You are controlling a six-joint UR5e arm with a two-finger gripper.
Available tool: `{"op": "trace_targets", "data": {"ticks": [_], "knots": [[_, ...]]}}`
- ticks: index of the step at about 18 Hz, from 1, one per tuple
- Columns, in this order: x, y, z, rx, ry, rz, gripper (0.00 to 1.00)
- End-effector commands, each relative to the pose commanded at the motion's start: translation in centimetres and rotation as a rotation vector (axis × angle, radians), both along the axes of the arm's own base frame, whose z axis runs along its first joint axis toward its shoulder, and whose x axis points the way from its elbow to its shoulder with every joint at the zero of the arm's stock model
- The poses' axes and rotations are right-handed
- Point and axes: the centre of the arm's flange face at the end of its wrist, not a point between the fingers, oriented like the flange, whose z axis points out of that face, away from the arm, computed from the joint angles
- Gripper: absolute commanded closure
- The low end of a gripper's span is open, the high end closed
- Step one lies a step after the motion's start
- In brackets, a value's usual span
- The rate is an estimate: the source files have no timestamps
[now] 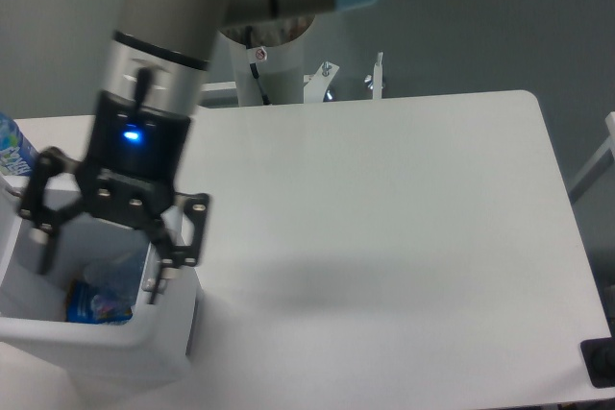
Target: Place the trash in the trash can
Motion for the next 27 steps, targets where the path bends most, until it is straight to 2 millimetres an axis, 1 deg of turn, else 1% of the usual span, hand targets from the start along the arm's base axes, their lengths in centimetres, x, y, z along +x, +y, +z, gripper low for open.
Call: {"op": "trace_targets", "data": {"ticks": [1, 2, 4, 6, 7, 9, 11, 15, 18, 21, 22, 27], "knots": [[-1.2, -0.5, -0.8, -0.014, -0.005, 0.016, 0.0], [-2.5, -1.1, -2.1, -0.033, -0.022, 0.034, 0.0], [-6.0, -3.5, -5.6, -0.086, -0.044, 0.074, 0.0], [-8.0, -5.3, -8.6, -0.134, -0.027, 0.057, 0.0], [-9.1, -6.3, -9.6, -0.151, -0.021, 0.056, 0.0], [-10.8, -7.7, -10.5, -0.187, -0.018, 0.044, 0.0], [-11.9, -8.6, -11.5, -0.255, 0.001, 0.025, 0.0], [-13.0, -10.3, -13.5, -0.489, 0.106, -0.013, 0.0], [-13.6, -10.8, -15.4, -0.569, 0.125, -0.066, 0.0], [-14.6, -11.2, -18.2, -0.69, 0.15, -0.121, 0.0], [-14.9, -11.4, -18.7, -0.714, 0.158, -0.137, 0.0], [-14.7, -11.9, -19.7, -0.775, 0.199, -0.276, 0.0]]}}
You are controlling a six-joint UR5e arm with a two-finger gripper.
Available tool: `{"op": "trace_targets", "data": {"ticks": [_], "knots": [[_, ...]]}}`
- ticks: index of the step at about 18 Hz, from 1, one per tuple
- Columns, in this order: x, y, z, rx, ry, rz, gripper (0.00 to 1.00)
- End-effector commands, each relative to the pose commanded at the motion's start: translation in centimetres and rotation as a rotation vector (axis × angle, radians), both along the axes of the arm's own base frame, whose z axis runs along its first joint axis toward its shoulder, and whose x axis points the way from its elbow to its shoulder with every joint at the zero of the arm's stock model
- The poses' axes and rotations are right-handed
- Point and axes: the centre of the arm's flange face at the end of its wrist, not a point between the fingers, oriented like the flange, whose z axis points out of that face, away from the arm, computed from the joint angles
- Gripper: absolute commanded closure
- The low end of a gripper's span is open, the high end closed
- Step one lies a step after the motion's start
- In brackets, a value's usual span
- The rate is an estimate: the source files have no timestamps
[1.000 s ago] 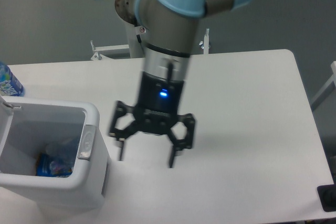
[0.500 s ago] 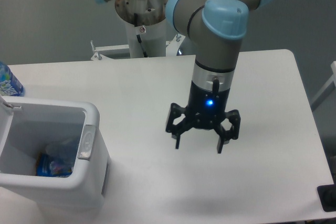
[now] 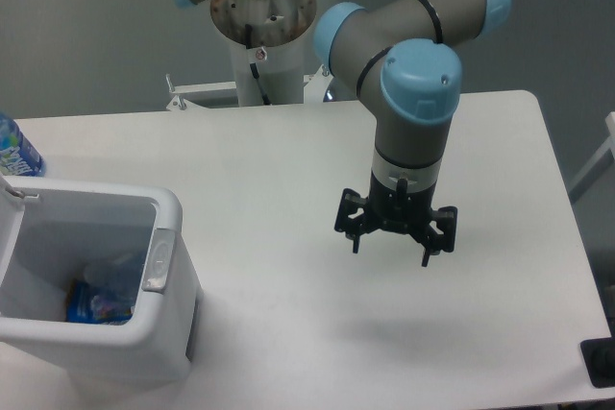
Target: Place the trash in the trash can
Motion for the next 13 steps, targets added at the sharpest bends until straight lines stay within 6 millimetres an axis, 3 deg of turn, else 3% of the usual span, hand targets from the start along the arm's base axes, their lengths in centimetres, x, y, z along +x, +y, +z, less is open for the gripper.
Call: {"op": "trace_targets", "data": {"ticks": [13], "knots": [[0.3, -1.1, -1.9, -0.128, 0.0, -0.107, 0.0]]}}
